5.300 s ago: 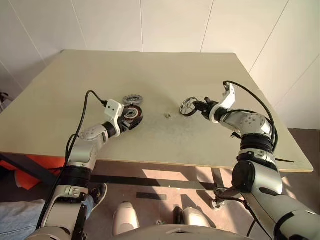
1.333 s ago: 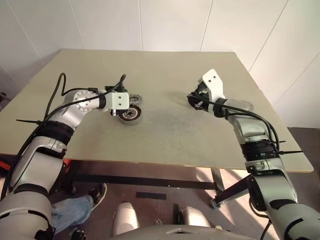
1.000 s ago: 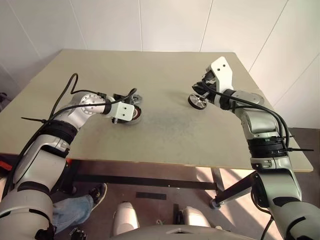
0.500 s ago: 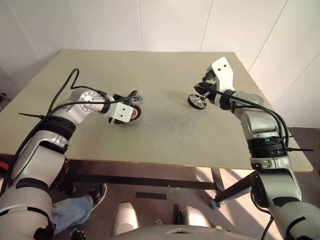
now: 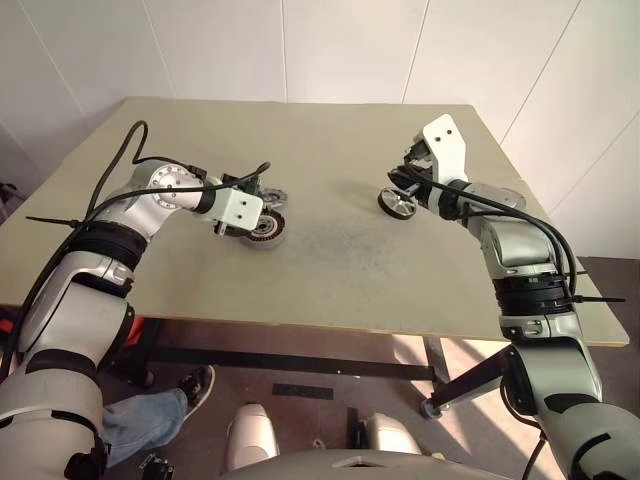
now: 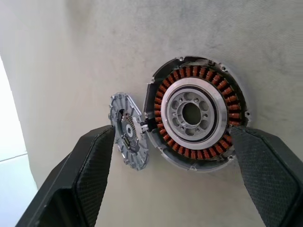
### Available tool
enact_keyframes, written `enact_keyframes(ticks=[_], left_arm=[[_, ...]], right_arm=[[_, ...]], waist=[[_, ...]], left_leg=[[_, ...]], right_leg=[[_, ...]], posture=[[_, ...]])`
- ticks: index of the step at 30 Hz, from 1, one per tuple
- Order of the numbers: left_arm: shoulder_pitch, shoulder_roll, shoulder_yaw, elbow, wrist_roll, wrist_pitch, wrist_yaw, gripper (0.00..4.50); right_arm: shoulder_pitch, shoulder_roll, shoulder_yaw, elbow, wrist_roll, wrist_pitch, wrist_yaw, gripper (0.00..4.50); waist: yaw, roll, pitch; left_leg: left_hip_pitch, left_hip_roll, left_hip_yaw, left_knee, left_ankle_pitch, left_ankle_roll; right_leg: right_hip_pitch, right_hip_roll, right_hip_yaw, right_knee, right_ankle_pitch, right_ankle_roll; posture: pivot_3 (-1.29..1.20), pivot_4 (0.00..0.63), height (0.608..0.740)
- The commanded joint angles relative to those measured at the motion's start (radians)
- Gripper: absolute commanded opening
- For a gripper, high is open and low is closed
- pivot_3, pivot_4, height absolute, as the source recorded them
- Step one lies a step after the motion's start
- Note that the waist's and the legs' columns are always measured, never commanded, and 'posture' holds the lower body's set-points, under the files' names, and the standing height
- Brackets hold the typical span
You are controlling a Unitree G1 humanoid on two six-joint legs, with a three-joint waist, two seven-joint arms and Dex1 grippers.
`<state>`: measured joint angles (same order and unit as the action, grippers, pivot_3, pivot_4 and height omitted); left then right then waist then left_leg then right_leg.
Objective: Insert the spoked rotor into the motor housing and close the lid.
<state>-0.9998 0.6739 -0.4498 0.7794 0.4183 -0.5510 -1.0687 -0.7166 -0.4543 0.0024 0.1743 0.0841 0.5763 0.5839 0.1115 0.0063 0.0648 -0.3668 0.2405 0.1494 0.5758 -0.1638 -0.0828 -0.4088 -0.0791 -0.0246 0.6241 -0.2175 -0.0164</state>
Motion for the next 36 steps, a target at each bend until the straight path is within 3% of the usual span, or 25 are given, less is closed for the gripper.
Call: enact_keyframes(ticks=[1,6,23,36], left_arm=[[-0.018,0.017,-0.009,-0.001,0.01,-0.04,-0.022,4.06],[-0.043,0.019,-0.013,0.03,0.033,-0.063,-0.015,4.06],[-0.182,-0.134,-0.152,0.331,0.245,-0.093,0.158,4.06],[-0.248,-0.187,-0.211,0.435,0.305,-0.104,0.167,4.06]], right_arm=[[-0.034,0.0,-0.015,-0.024,0.016,-0.003,-0.01,0.58],[-0.03,0.006,-0.016,-0.028,0.016,0.0,-0.015,0.58],[-0.034,0.037,-0.023,-0.02,0.031,0.012,-0.056,0.58],[-0.043,0.041,-0.055,0.004,0.046,0.026,-0.125,0.58]], waist=[[0.001,0.0,0.0],[0.003,0.0,0.0],[0.021,0.0,0.0],[0.024,0.0,0.0]], left_leg=[[0.0,0.0,0.0,0.0,0.0,0.0],[0.0,0.0,0.0,0.0,0.0,0.0],[0.0,0.0,0.0,0.0,0.0,0.0],[0.0,0.0,0.0,0.001,0.0,0.0]], right_leg=[[0.0,0.0,0.0,0.0,0.0,0.0],[0.0,0.0,0.0,0.0,0.0,0.0],[0.0,0.0,0.0,0.0,0.0,0.0],[0.001,0.0,0.0,0.0,0.0,0.0]], posture=[[0.0,0.0,0.74],[0.0,0.0,0.74],[0.0,0.0,0.74],[0.0,0.0,0.74]])
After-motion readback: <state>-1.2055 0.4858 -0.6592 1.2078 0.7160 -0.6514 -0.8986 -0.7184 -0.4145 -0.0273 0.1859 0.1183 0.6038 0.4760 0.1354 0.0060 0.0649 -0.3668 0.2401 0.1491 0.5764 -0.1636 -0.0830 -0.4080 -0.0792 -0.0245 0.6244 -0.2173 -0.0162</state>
